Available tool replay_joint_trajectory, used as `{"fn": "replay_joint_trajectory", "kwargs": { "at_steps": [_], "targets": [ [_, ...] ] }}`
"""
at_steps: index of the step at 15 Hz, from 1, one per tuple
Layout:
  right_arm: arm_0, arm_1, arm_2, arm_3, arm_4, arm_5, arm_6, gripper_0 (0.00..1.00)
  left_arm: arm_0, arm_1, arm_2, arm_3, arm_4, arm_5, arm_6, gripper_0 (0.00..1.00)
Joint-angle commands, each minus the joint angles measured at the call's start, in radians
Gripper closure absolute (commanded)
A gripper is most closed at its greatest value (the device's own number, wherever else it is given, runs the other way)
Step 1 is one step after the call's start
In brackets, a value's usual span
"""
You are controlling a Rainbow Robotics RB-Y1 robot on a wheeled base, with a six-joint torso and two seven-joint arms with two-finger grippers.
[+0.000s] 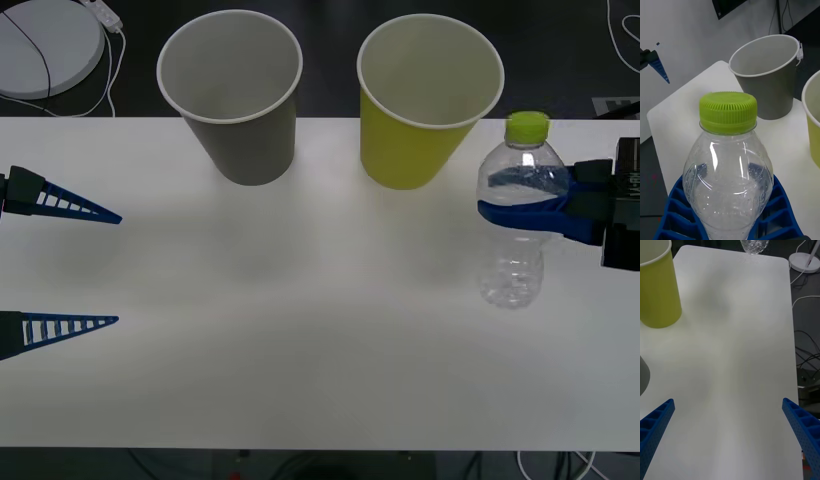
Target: Put the can into the green bin and the plastic bottle into the gray bin
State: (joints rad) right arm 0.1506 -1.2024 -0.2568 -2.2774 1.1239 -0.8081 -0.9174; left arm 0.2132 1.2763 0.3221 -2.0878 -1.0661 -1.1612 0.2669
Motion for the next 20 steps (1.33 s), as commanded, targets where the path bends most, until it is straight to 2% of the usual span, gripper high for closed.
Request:
{"fn": "replay_joint_trajectory", "kwargs": {
  "at_steps": [1,3,5,8,17,20],
  "targets": [
    [-0.059,-0.031,0.001,-0.045,0.066,-0.002,-0.153,1.00,0.000,0.000,0.000,0.000,0.000,0.000,0.000,0.00],
    [-0.112,-0.059,0.002,-0.060,0.091,-0.020,-0.258,1.00,0.000,0.000,0.000,0.000,0.000,0.000,0.000,0.00],
    [-0.192,-0.062,0.002,-0.053,0.102,-0.086,-0.339,1.00,0.000,0.000,0.000,0.000,0.000,0.000,0.000,0.00],
    [-0.319,-0.063,0.047,-0.007,0.109,-0.167,-0.376,1.00,0.000,0.000,0.000,0.000,0.000,0.000,0.000,0.00],
    [-0.781,-0.059,0.449,0.233,0.129,-0.191,-0.376,1.00,0.000,0.000,0.000,0.000,0.000,0.000,0.000,0.00],
    [-0.898,-0.039,0.548,0.300,0.129,-0.191,-0.377,1.00,0.000,0.000,0.000,0.000,0.000,0.000,0.000,0.00]
  ]
}}
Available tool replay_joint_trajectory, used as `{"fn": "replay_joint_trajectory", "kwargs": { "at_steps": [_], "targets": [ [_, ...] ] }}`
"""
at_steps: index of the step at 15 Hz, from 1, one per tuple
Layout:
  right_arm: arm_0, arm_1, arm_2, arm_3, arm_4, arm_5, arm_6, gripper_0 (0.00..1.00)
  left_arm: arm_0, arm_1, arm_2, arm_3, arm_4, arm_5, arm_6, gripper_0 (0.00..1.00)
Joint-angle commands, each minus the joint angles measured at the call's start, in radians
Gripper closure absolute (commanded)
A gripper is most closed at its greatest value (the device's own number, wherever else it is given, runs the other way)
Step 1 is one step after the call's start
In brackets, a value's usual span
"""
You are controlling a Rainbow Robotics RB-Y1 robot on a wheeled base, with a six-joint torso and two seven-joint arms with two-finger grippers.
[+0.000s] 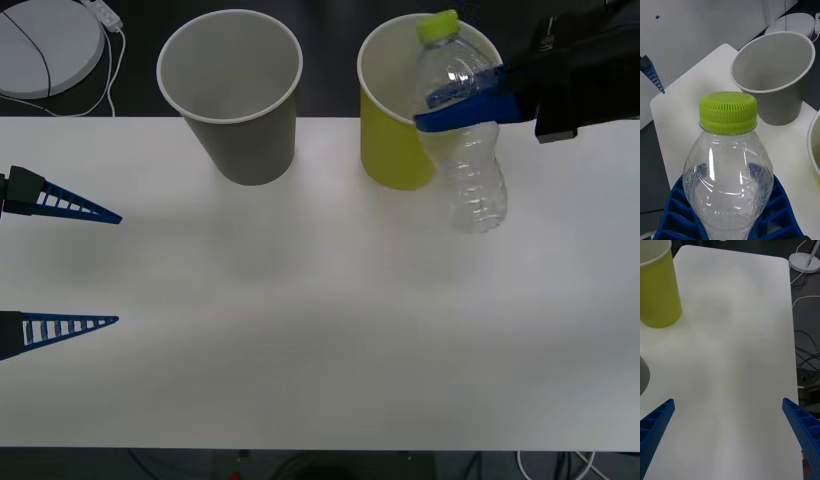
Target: Put the can into the green bin and the plastic bottle into the gray bin
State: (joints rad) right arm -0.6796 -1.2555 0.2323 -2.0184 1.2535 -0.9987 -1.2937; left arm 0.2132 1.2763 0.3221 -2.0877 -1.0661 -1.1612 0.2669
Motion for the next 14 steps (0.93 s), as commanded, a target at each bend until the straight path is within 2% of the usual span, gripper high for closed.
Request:
{"fn": "replay_joint_trajectory", "kwargs": {
  "at_steps": [1,9,14],
  "targets": [
    [-0.101,0.022,0.090,0.063,0.000,0.000,-0.003,1.00,0.000,0.000,0.000,0.000,0.000,0.000,0.000,0.00],
    [-0.402,0.090,0.338,0.254,-0.016,-0.001,-0.004,1.00,0.000,0.000,0.000,0.000,0.000,0.000,0.000,0.00],
    [-0.575,0.156,0.473,0.391,-0.019,-0.001,-0.004,1.00,0.000,0.000,0.000,0.000,0.000,0.000,0.000,0.00]
  ]
}}
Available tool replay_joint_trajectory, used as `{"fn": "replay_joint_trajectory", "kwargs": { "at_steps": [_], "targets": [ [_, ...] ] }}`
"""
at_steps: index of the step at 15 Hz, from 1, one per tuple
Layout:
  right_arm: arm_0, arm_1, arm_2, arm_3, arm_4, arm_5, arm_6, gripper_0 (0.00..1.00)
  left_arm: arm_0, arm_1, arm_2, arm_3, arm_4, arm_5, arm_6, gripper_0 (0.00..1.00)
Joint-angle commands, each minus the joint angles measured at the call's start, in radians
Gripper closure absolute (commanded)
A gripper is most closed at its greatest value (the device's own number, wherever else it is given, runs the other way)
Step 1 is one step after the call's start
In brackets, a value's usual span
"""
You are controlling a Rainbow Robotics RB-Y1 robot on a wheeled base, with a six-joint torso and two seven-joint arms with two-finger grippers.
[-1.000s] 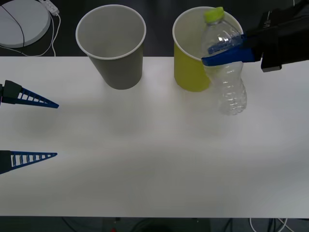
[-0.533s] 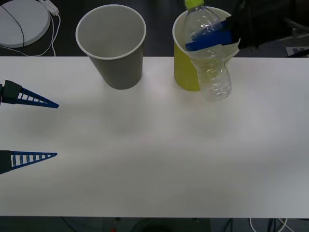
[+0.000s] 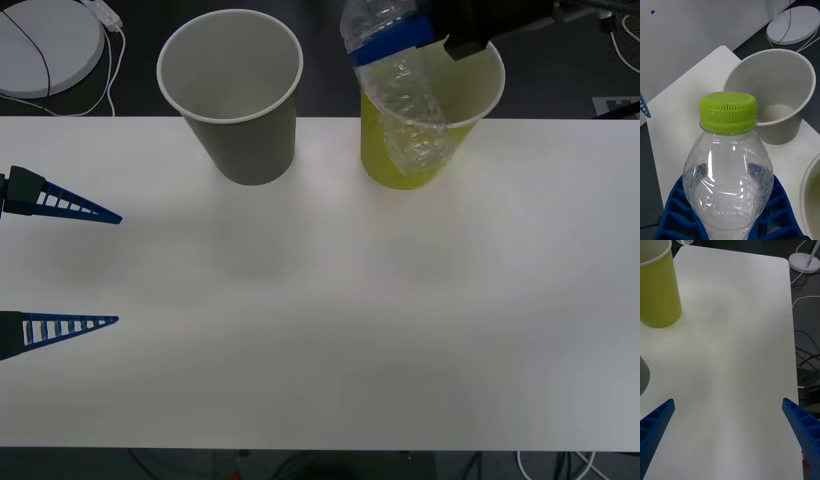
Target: Put the can into the green bin and the plastic bottle into the gray bin
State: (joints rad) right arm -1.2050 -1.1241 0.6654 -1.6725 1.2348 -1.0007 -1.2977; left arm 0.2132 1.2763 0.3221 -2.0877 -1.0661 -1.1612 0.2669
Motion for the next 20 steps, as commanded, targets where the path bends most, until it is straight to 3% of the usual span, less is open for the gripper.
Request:
{"fn": "replay_joint_trajectory", "kwargs": {
  "at_steps": [1,9,20],
  "targets": [
    [-0.081,0.035,0.065,0.070,0.000,0.001,0.000,1.00,0.000,0.000,0.000,0.000,0.000,0.000,0.000,0.00],
    [-0.340,0.147,0.284,0.315,-0.044,-0.004,0.000,1.00,0.000,0.000,0.000,0.000,0.000,0.000,0.000,0.00],
    [-0.558,0.437,0.464,0.749,-0.046,-0.004,0.001,1.00,0.000,0.000,0.000,0.000,0.000,0.000,0.000,0.00]
  ]
}}
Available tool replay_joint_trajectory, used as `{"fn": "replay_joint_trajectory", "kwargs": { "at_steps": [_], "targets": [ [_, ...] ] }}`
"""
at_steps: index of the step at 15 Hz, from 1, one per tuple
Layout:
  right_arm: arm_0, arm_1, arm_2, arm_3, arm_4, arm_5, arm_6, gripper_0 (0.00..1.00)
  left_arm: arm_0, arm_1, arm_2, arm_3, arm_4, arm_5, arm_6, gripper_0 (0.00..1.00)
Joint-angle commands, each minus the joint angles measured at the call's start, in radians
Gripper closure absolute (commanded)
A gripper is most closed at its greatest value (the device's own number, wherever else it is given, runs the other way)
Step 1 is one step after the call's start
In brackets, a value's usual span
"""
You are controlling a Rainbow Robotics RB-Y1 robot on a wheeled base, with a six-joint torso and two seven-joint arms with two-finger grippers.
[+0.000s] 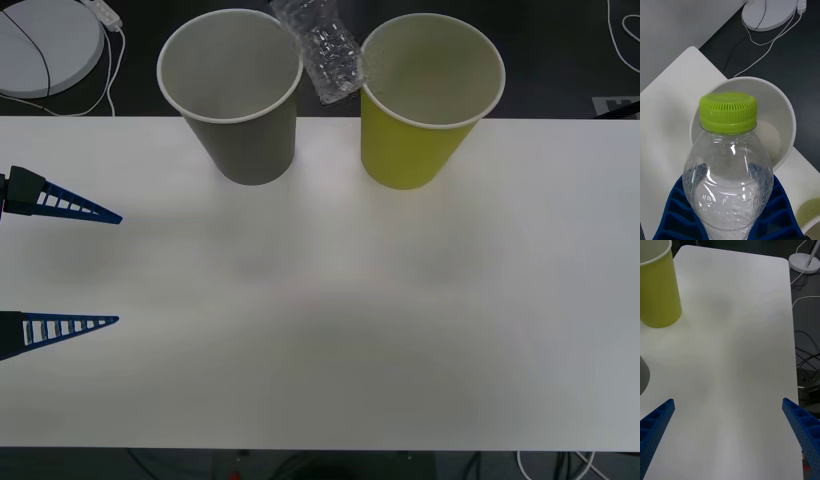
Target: Put the can into the green bin and the plastic bottle into the gray bin
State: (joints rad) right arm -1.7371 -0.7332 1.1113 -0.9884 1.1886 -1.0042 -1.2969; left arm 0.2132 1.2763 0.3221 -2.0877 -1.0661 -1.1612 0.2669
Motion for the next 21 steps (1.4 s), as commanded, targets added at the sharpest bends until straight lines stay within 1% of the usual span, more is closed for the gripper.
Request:
{"fn": "replay_joint_trajectory", "kwargs": {
  "at_steps": [1,7,10,14,21],
  "targets": [
    [-0.039,0.069,0.025,0.096,0.000,0.001,0.001,1.00,0.000,0.000,0.000,0.000,0.000,0.000,0.000,0.00],
    [-0.111,0.210,0.074,0.294,0.002,0.001,0.001,1.00,0.000,0.000,0.000,0.000,0.000,0.000,0.000,0.00],
    [-0.139,0.267,0.097,0.367,0.002,0.016,0.001,1.00,0.000,0.000,0.000,0.000,0.000,0.000,0.000,0.00],
    [-0.157,0.322,0.113,0.429,0.002,0.044,0.001,1.00,0.000,0.000,0.000,0.000,0.000,0.000,0.000,0.00],
    [-0.165,0.365,0.154,0.444,0.000,0.124,-0.001,1.00,0.000,0.000,0.000,0.000,0.000,0.000,0.000,0.00]
  ]
}}
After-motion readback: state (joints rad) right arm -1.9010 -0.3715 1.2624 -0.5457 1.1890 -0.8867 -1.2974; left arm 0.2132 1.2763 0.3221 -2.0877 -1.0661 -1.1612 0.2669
